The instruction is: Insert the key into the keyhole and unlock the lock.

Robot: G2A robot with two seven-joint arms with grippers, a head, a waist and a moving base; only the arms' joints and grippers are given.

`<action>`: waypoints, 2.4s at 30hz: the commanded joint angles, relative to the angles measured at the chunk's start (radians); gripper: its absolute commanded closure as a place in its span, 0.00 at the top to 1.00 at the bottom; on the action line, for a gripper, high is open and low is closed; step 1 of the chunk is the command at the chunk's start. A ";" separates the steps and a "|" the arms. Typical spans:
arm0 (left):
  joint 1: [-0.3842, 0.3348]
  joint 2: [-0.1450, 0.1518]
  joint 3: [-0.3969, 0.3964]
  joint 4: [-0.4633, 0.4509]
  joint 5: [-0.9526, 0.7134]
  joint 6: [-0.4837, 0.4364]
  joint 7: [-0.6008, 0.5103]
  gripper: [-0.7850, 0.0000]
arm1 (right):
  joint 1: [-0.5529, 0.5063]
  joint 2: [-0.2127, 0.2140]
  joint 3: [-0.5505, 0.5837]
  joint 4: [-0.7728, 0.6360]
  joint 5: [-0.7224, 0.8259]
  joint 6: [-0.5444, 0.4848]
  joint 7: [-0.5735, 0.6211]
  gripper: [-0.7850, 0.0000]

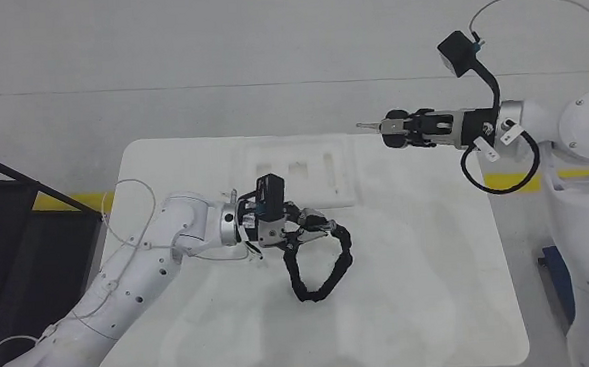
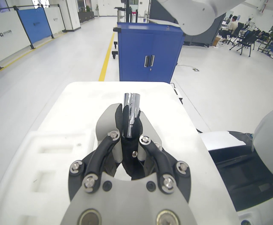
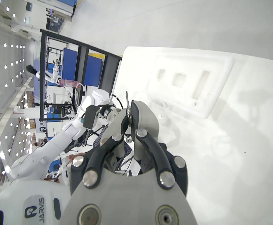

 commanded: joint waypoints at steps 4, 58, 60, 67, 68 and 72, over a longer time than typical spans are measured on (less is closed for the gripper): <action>0.003 0.009 -0.027 -0.040 -0.071 0.000 0.025 0.00 | 0.034 0.009 0.001 -0.022 0.033 0.006 0.082 0.00; -0.127 -0.055 -0.019 -0.005 0.397 0.060 0.445 0.00 | 0.173 0.204 -0.245 -0.078 0.323 -0.002 0.215 0.00; -0.142 -0.063 -0.004 0.010 0.461 0.077 0.508 0.00 | 0.216 0.229 -0.289 -0.093 0.338 -0.002 0.215 0.00; -0.191 -0.087 0.054 0.075 0.621 0.130 0.673 0.00 | 0.366 0.303 -0.425 -0.117 0.380 -0.002 0.215 0.00; -0.194 -0.090 0.060 0.085 0.632 0.137 0.692 0.00 | 0.385 0.312 -0.439 -0.118 0.383 -0.002 0.215 0.00; -0.206 -0.100 0.080 0.117 0.663 0.151 0.753 0.00 | 0.446 0.339 -0.491 -0.131 0.392 -0.002 0.215 0.00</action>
